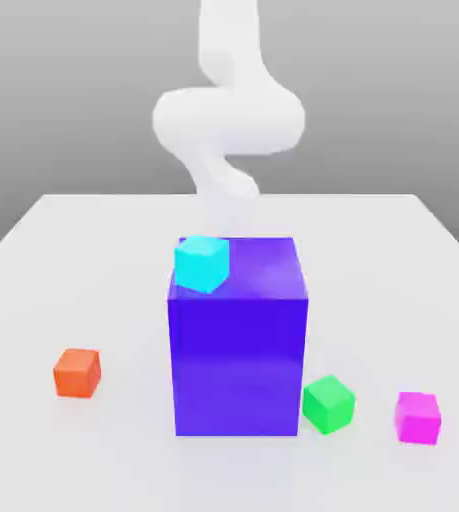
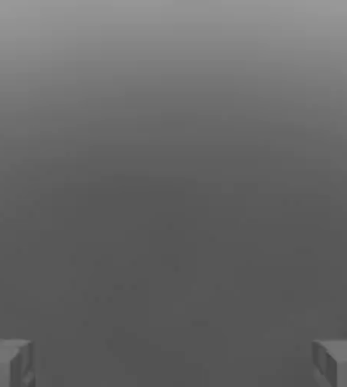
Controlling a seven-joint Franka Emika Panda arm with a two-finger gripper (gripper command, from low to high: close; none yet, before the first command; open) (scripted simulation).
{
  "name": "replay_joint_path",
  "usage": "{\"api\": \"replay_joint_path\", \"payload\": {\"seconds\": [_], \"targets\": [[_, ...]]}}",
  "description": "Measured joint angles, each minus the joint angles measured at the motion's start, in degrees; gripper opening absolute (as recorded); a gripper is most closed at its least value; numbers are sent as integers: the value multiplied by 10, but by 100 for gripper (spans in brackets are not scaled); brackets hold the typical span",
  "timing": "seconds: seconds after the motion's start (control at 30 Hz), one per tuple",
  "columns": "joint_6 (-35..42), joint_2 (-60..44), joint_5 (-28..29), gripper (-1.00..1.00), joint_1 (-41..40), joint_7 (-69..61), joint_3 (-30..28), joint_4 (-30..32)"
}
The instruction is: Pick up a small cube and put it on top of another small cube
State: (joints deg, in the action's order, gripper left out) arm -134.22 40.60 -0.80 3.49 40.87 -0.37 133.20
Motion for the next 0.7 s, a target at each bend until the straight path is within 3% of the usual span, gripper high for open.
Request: {"api": "replay_joint_path", "payload": {"seconds": [0.47,0.7], "targets": [[-137,-295,-40,0,162,-275,21,80],[-206,-440,-11,0,224,-376,56,119]]}}
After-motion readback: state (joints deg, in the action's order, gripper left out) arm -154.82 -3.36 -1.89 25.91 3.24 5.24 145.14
